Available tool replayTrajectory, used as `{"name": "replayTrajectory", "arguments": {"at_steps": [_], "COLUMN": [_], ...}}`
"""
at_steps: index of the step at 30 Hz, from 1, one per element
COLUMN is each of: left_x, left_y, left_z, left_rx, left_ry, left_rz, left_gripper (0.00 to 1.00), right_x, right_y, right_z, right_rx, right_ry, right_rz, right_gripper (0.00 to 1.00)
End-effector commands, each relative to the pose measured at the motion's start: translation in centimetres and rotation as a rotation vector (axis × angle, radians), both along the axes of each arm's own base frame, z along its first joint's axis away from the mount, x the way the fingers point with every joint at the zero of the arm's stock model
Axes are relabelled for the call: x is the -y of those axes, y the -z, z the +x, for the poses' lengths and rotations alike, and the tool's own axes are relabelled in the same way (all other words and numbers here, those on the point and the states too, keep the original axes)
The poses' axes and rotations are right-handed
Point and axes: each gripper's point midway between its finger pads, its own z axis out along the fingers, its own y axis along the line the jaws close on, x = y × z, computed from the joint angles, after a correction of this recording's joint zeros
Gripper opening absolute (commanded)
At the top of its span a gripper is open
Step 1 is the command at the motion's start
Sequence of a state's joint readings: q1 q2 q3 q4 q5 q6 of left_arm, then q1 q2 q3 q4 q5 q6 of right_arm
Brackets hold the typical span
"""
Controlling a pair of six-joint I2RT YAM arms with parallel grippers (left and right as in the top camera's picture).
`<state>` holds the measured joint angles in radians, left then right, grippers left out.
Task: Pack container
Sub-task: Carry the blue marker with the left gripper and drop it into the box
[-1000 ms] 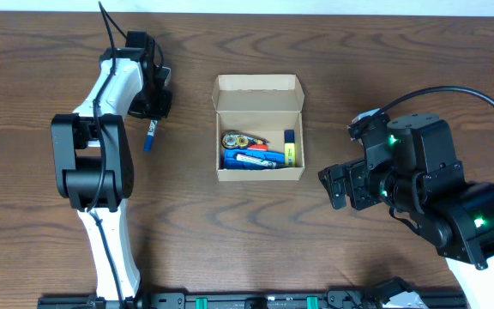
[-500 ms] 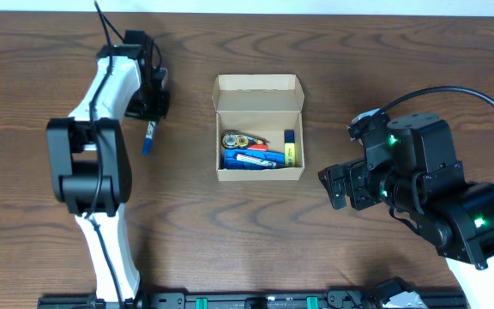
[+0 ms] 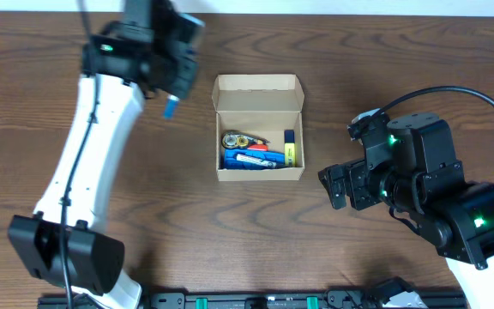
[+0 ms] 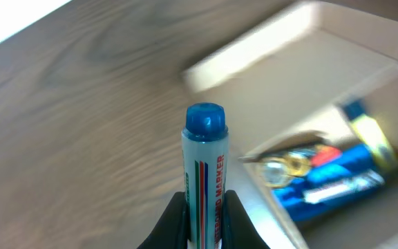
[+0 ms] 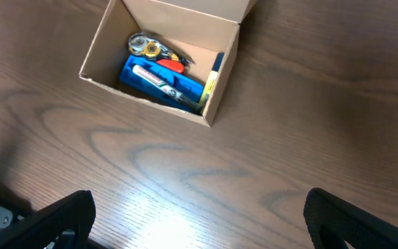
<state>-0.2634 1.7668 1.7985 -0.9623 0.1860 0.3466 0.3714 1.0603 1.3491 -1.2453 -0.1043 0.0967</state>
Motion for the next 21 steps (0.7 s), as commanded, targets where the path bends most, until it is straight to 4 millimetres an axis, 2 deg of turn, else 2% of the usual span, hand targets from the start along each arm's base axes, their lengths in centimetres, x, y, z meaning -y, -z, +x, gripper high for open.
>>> {"name": "replayTrajectory", "arguments": {"at_steps": [1, 7, 10, 15, 21], "left_x": [5.3, 11.7, 13.6, 14.9, 14.6], "left_y": [0.4, 3.6, 5.5, 9.7, 13.9], "left_z": [-2.0, -6.6, -8.2, -9.4, -9.2], "left_rx": [0.038, 0.059, 0.028, -0.045, -0.149], "left_ry": [0.321, 0.869, 1.001, 1.153, 1.150], "left_rz": [0.058, 0.190, 0.213, 0.271, 0.314], "left_gripper": [0.06, 0.06, 0.06, 0.06, 0.06], "right_x": [0.1, 0.1, 0.1, 0.1, 0.1], "right_y": [-0.5, -0.5, -0.5, -0.5, -0.5], "right_z": [0.1, 0.1, 0.1, 0.1, 0.1], "right_rx": [0.015, 0.015, 0.015, 0.015, 0.015], "right_ry": [0.000, 0.000, 0.000, 0.000, 0.000], "right_rz": [-0.002, -0.002, -0.002, -0.002, -0.002], "right_gripper": [0.99, 0.99, 0.99, 0.99, 0.99]}}
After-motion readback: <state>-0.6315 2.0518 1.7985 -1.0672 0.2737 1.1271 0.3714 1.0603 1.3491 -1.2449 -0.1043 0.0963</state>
